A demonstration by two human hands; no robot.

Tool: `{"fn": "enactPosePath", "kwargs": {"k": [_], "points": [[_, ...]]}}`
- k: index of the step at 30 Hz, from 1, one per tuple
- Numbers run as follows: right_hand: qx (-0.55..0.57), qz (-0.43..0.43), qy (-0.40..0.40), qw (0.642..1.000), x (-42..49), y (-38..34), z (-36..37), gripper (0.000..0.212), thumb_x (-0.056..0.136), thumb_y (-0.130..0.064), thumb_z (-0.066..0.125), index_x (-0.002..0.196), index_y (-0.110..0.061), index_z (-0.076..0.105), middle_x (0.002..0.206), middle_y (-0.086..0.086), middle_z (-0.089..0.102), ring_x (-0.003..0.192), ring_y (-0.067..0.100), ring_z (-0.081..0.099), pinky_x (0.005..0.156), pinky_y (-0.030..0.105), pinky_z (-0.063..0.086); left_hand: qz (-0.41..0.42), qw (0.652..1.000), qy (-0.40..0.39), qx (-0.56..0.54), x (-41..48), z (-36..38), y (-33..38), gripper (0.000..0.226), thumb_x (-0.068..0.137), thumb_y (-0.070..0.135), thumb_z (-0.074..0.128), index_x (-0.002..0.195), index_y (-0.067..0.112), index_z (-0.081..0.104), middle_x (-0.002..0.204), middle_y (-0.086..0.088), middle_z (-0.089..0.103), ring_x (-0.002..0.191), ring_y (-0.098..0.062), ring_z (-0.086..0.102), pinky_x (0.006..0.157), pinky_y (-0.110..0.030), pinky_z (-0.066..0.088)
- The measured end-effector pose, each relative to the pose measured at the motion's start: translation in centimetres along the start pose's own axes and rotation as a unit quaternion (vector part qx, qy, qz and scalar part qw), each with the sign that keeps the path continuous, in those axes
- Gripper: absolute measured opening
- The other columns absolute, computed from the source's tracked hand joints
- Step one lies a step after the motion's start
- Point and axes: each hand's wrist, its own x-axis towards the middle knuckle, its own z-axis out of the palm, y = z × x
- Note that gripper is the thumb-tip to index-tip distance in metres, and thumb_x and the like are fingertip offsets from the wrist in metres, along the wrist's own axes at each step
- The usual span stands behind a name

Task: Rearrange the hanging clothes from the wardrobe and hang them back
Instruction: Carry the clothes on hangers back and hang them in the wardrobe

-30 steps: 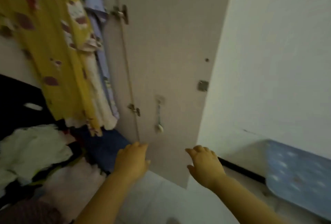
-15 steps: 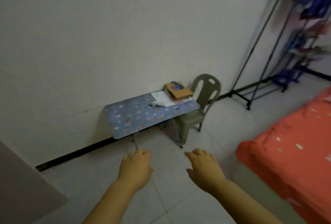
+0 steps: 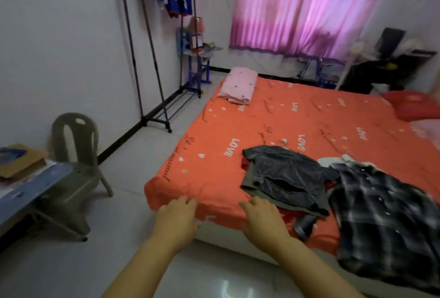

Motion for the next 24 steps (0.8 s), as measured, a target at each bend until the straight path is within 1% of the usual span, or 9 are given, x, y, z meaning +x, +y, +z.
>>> {"fn": "enactPosePath", "kwargs": {"k": [2,5,9,15,18,24], "points": [[0.013,0.032,0.001,0.999,0.0,3.9,0.1,0.049,0.092,-0.031,0.048,0.139,-0.022,0.037,0.134,0.006,0.042,0.122,0.027,0.039,0.097,0.036,0.033,0.031,0.999,-0.009,0.009,3.0,0.2,3.8,0.050,0.088,0.045,0.050,0.133,0.026,0.038,0.130,0.000,0.045,0.119,-0.024,0.046,0.092,-0.034,0.039],[0.025,0.075,0.006,0.997,0.6,8.5,0.4,0.049,0.092,-0.033,0.044,0.139,-0.023,0.036,0.132,0.005,0.043,0.119,0.026,0.041,0.095,0.034,0.033,0.068,0.997,-0.028,0.006,6.9,0.6,8.0,0.053,0.088,0.046,0.051,0.136,0.027,0.036,0.129,0.000,0.046,0.120,-0.024,0.045,0.092,-0.035,0.038],[0.051,0.126,0.001,0.991,2.5,13.5,0.7,0.053,0.092,-0.034,0.048,0.141,-0.024,0.033,0.133,0.003,0.042,0.120,0.026,0.040,0.099,0.035,0.032,0.111,0.993,-0.046,0.011,12.5,1.5,11.5,0.052,0.089,0.040,0.050,0.136,0.025,0.036,0.129,-0.002,0.046,0.120,-0.026,0.044,0.094,-0.036,0.037],[0.056,0.182,-0.011,0.982,8.5,20.5,0.5,0.053,0.097,-0.029,0.044,0.146,-0.022,0.026,0.140,0.004,0.038,0.126,0.026,0.037,0.105,0.036,0.032,0.166,0.984,-0.067,-0.015,22.9,2.1,15.7,0.054,0.090,0.039,0.052,0.138,0.023,0.032,0.131,-0.003,0.044,0.120,-0.027,0.044,0.096,-0.038,0.037],[0.062,0.196,-0.017,0.978,12.2,23.2,-0.3,0.053,0.097,-0.031,0.045,0.146,-0.023,0.026,0.138,0.003,0.039,0.124,0.025,0.038,0.104,0.036,0.033,0.184,0.980,-0.075,-0.022,28.4,1.8,17.1,0.050,0.091,0.039,0.052,0.135,0.021,0.036,0.130,-0.003,0.045,0.117,-0.026,0.045,0.093,-0.038,0.038],[0.071,0.213,-0.021,0.974,18.8,27.9,-0.7,0.052,0.097,-0.033,0.046,0.145,-0.024,0.028,0.139,0.003,0.039,0.124,0.025,0.039,0.105,0.038,0.033,0.199,0.976,-0.089,-0.008,37.2,1.3,19.5,0.055,0.092,0.037,0.052,0.140,0.020,0.032,0.133,-0.006,0.043,0.119,-0.028,0.044,0.095,-0.041,0.039]]}}
